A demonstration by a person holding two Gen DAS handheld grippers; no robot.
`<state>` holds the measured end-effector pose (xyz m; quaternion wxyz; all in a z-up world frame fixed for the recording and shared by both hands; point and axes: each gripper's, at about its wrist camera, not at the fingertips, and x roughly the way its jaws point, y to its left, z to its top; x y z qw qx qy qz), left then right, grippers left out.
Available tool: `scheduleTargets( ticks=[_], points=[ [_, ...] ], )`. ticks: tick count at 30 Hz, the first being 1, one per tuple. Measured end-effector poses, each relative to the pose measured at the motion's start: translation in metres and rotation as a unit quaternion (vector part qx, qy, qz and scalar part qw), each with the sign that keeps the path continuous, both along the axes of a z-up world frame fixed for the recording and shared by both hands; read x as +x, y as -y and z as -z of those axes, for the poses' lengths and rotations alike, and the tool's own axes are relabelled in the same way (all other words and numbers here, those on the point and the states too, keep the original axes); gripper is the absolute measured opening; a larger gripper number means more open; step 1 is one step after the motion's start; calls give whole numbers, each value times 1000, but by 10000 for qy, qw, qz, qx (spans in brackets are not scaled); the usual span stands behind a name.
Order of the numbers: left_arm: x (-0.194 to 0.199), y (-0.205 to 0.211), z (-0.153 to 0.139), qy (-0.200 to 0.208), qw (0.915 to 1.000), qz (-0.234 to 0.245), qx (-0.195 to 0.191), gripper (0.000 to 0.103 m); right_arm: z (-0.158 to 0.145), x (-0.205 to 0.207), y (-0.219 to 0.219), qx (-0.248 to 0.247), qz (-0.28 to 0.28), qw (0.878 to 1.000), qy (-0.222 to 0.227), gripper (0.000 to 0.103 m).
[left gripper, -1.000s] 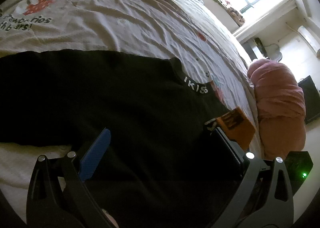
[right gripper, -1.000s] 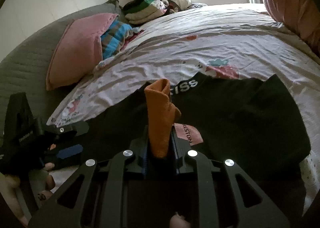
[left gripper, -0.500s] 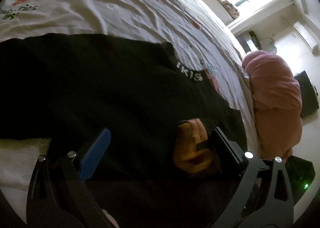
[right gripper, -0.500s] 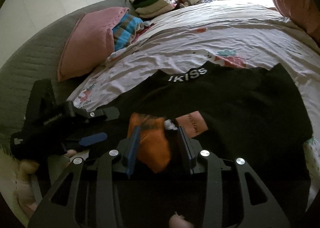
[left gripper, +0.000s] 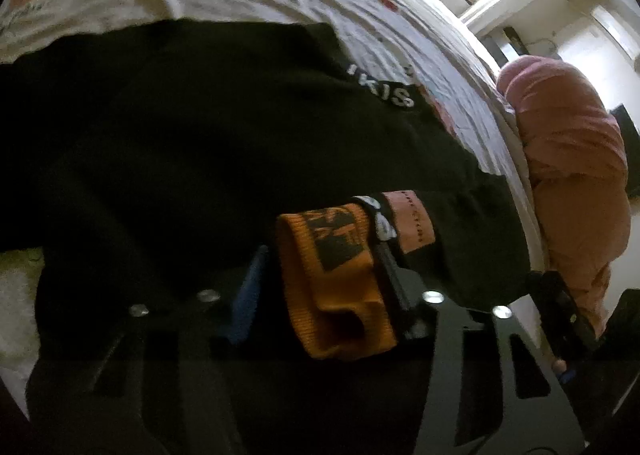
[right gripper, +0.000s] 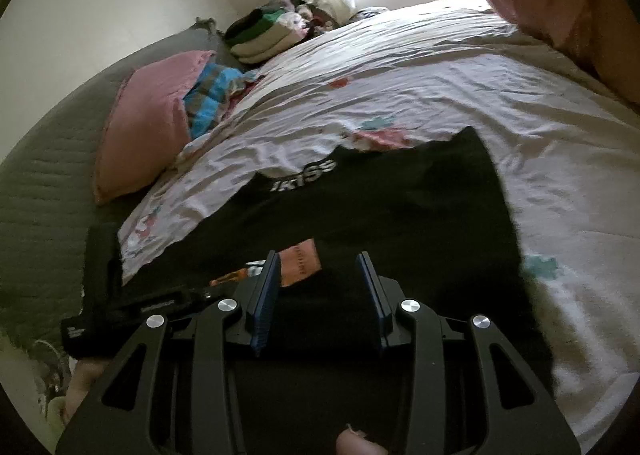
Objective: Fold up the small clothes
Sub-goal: 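Close the left tool on the orange cuff while the right tool releases it, then lay the sleeve across the shirt body with the left tool and open it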
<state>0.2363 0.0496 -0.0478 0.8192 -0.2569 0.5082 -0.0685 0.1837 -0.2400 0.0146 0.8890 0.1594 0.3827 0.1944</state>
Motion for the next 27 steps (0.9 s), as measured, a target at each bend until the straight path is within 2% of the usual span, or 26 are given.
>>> scheduleTargets(
  ticks=[2,3,5,9,13,16,22,27],
  points=[
    [-1,5,-6,174,9998,64,110,16,0,-1,10,-63,80,9999,-8,38],
    [-1,7,-9,264,9995,106,104,10,1,-2,14,-88,119,9999,-10,38],
    [-1,9,-15,413,9990,182,4,6,2,-3,24,-151,239,9996,-31,38],
    [-2,16,-39,850,9955,374,180,5,5,-2,39,-213,460,9987,-90,38],
    [-9,7,-68,1291,9908,262,325,5,3,-2,45,-239,535,9983,-57,38],
    [-11,-7,-80,1422,9890,143,370,4,0,-3,43,-289,527,9982,13,38],
    [-13,-31,-81,1330,9905,-174,287,4,0,0,31,-478,513,9975,37,38],
    [-14,-35,-73,1146,9925,-197,370,5,-1,3,20,-833,501,9951,153,39]
  ],
)
